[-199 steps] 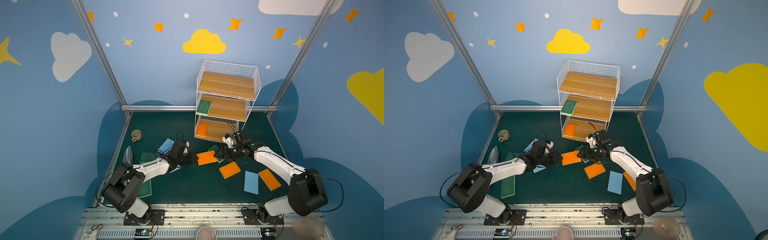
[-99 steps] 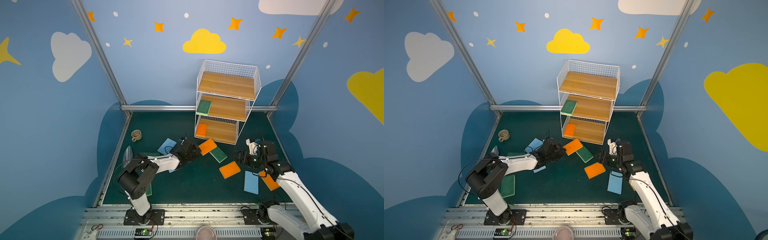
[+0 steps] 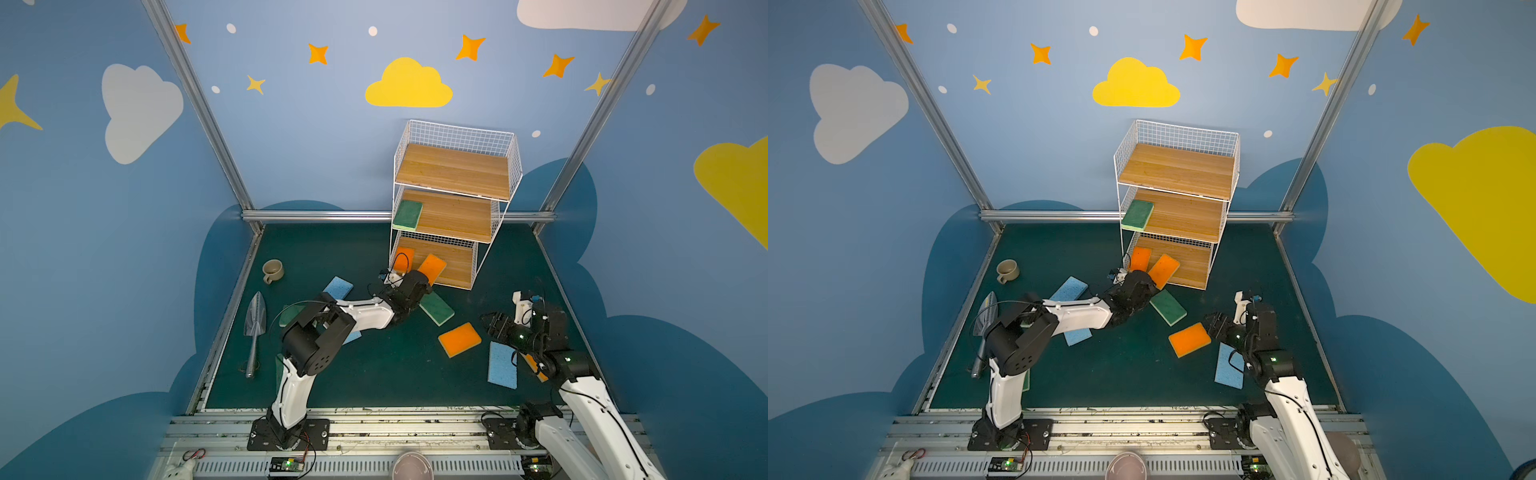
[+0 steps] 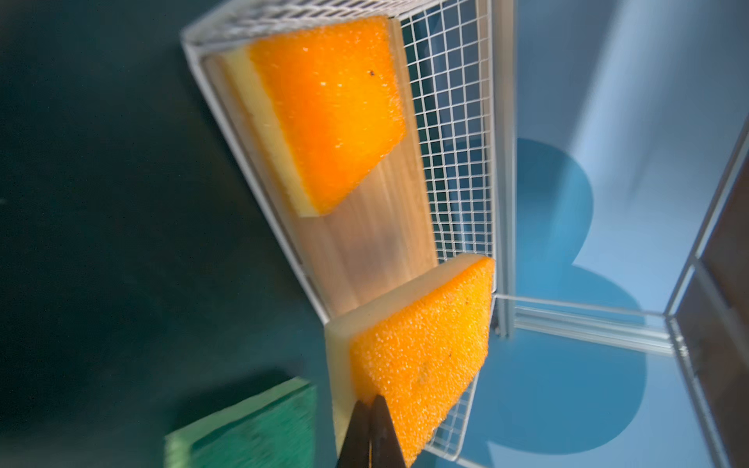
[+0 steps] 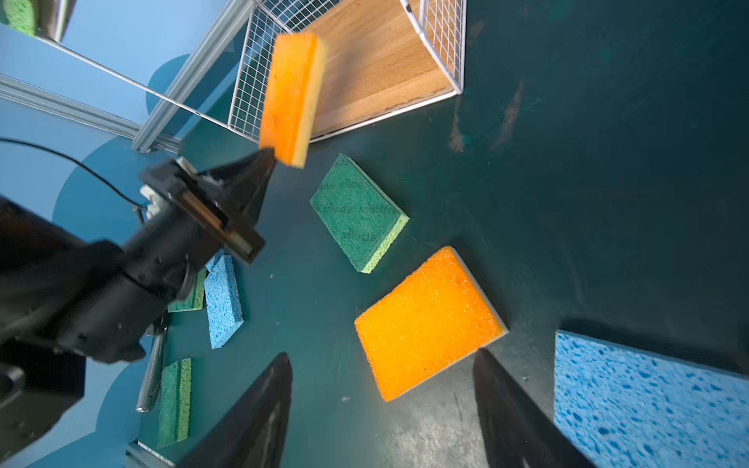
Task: Arrange cleaning sponges on a shelf
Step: Place the cleaning sponge on the shelf.
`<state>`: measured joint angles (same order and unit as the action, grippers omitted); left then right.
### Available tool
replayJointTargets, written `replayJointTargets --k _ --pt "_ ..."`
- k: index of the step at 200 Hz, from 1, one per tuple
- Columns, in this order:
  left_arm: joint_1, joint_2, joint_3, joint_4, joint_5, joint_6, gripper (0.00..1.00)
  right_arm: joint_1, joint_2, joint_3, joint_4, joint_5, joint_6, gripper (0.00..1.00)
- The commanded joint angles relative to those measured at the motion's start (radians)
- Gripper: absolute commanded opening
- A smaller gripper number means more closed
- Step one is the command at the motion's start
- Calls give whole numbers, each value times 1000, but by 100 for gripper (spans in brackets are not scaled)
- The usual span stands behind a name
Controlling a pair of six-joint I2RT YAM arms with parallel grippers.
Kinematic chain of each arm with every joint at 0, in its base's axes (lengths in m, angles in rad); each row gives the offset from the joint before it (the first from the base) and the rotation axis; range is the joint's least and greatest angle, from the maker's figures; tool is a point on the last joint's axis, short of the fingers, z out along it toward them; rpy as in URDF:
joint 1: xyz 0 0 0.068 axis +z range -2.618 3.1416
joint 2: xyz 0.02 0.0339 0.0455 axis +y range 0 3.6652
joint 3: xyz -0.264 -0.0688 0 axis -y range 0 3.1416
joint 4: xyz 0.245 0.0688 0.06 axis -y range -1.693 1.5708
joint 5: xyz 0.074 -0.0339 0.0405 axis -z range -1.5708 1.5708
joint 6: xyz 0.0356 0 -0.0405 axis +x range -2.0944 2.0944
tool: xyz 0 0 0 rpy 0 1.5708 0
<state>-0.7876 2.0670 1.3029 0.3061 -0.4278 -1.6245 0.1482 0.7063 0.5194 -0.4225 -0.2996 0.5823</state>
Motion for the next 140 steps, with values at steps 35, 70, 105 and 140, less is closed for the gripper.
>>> replayJointTargets --k 35,70,105,140 --pt "3 115 211 -182 -99 -144 3 45 -23 -13 19 19 2 70" --pt "3 175 288 -251 -119 -207 3 69 -21 -8 13 35 1 70" --pt "4 204 312 -283 -142 -251 3 81 -16 -6 16 40 4 70" --pt "10 220 332 -313 -162 -280 3 85 -11 -2 17 36 4 70"
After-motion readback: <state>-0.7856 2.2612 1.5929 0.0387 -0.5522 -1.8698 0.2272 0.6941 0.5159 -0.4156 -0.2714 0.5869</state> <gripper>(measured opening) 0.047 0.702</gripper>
